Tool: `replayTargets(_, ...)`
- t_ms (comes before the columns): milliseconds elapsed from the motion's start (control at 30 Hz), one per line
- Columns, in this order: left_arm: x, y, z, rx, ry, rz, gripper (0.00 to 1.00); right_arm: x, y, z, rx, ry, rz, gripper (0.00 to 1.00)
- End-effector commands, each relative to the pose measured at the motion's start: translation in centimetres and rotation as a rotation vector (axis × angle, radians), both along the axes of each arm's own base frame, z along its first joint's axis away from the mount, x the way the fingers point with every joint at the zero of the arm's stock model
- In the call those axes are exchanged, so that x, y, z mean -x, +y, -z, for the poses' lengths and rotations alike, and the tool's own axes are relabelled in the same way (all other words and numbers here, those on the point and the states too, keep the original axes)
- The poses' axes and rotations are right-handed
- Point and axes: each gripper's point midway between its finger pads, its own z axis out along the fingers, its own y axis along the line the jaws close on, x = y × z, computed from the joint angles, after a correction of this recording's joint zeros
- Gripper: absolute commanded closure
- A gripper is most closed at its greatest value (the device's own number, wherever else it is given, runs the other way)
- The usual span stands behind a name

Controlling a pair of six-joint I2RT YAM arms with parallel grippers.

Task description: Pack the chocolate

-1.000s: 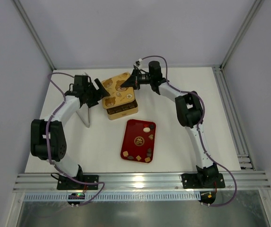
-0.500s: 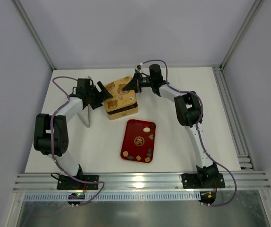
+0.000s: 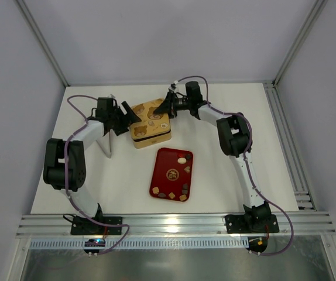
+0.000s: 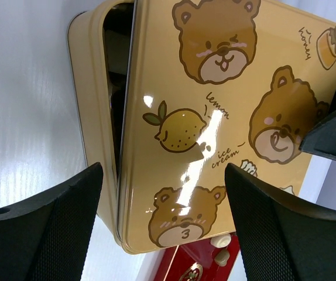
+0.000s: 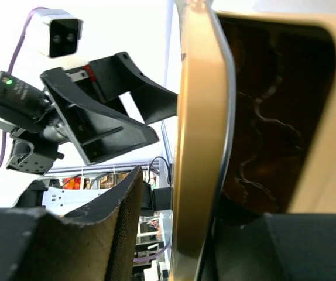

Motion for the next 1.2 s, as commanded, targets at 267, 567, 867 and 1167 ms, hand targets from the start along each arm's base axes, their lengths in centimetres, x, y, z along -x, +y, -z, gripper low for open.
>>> replayTargets(267, -0.3, -0.6, 0.3, 0.009, -0.015, 0.016, 0.18, 0.4, -2.1, -1.0, 0.062, -0.051, 0.02, 0.57)
replayTargets(567, -0.1, -0.5, 0.7, -0.002, 0.005, 0.019, 0.18, 0.6, -3.2, -0.6, 0.139, -0.063, 0.038, 0.54)
replayTargets(867, 0.1, -0.6, 1.1, -0.007, 0.015, 0.025, 0.18, 0.3, -4.6, 0.1, 0.233, -0.068, 0.073, 0.52)
replayTargets(1167, 0.1, -0.7, 1.2, -0.01, 0.02, 0.03, 0.18, 0.0, -5.9, 0.0, 0.288, -0.087, 0.1, 0.47)
